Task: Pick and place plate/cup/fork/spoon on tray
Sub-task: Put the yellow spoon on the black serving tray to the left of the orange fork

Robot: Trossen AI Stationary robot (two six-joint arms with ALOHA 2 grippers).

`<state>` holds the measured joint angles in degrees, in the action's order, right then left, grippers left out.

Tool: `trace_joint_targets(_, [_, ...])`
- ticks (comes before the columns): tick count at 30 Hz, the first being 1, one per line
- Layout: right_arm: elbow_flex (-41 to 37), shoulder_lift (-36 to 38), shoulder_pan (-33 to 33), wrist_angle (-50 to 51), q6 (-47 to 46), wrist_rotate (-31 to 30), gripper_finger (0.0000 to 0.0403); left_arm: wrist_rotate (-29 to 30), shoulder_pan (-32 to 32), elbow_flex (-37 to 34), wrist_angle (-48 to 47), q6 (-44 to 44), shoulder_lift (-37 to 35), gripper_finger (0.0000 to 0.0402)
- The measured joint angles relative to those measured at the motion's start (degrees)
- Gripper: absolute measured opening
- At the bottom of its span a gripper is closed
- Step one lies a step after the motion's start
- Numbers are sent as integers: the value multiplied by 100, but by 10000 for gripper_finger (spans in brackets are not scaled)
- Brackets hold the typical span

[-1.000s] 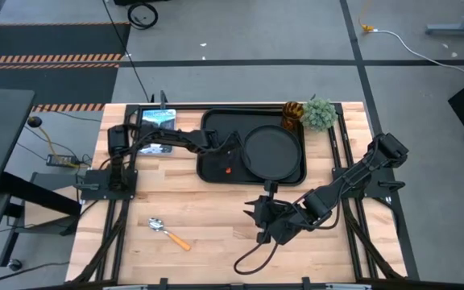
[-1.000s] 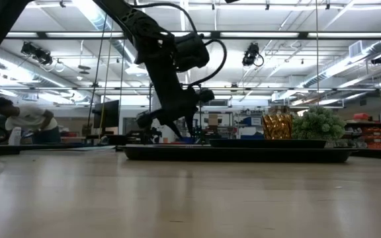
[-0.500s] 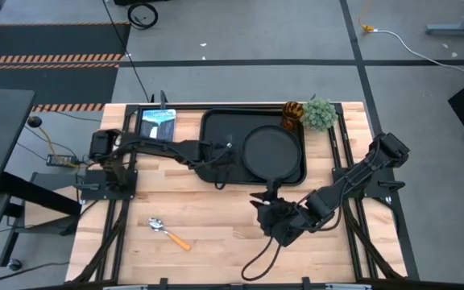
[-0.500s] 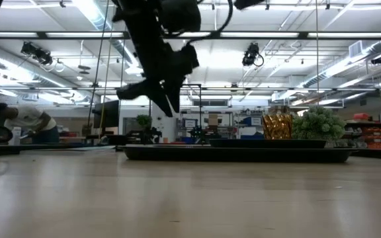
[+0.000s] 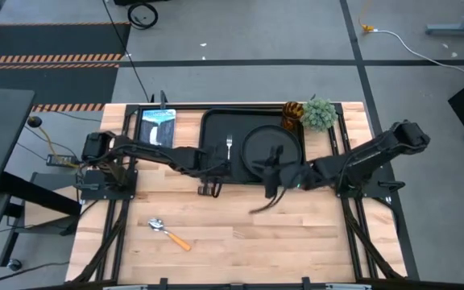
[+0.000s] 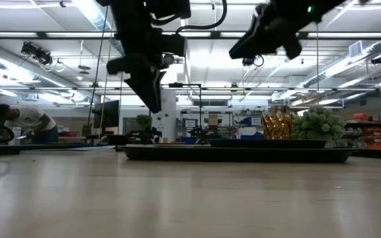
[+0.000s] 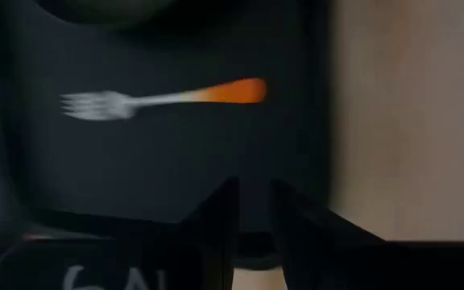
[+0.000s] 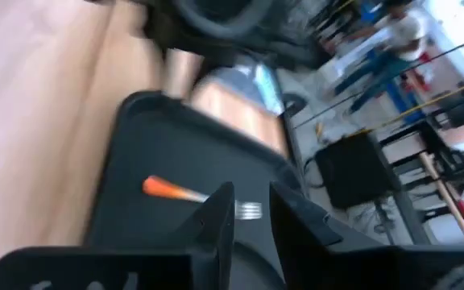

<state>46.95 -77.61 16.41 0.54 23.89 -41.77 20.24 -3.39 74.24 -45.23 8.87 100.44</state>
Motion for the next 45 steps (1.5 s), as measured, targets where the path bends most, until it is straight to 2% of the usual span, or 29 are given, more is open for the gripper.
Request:
trace_joint_targets(3, [-720,186,-423,-1484,306,469,87,-776,-76,0,38,-1277,0,78])
trace_joint_targets(7, [-1478,217,-790,-2920,115,1103,87,-1527,-223,0,118,-3376,0,78])
trace_joint_targets(12, [-1872,217,-698,-3160,-363,1191,86,-1686,-666,0,119,-5607,0,78])
trace_joint_targets(18, [-1942,175,-80,-2948,-964,1565,86,-536,-1699,0,192,-7750,2,78])
trace_joint_targets(25, [-1944,190,884,-2667,-741,1593,86,1239,-2927,2,148,-10292,60,78])
trace_joint_targets(27, [-1944,190,1120,-2501,-709,1583,86,1450,-3184,-2,-31,-10999,94,78])
trace_joint_targets(29, [-1944,190,1319,-2372,-706,1579,86,1423,-3349,2,-121,-11603,156,78])
trace_joint_targets(32, [-1944,180,1555,-2272,-644,1602,86,939,-3572,-4,-425,-12355,258,78])
trace_joint_targets(39, [-1944,179,1742,-2234,-170,1692,86,-1001,-3875,0,-954,-13606,367,78])
trace_joint_targets(42, [-1944,179,1737,-2176,-176,1920,86,-1432,-3908,0,-1267,-13670,354,78])
trace_joint_targets(45, [-1944,179,1739,-2111,-163,2100,86,-1534,-3868,0,-1345,-13729,356,78])
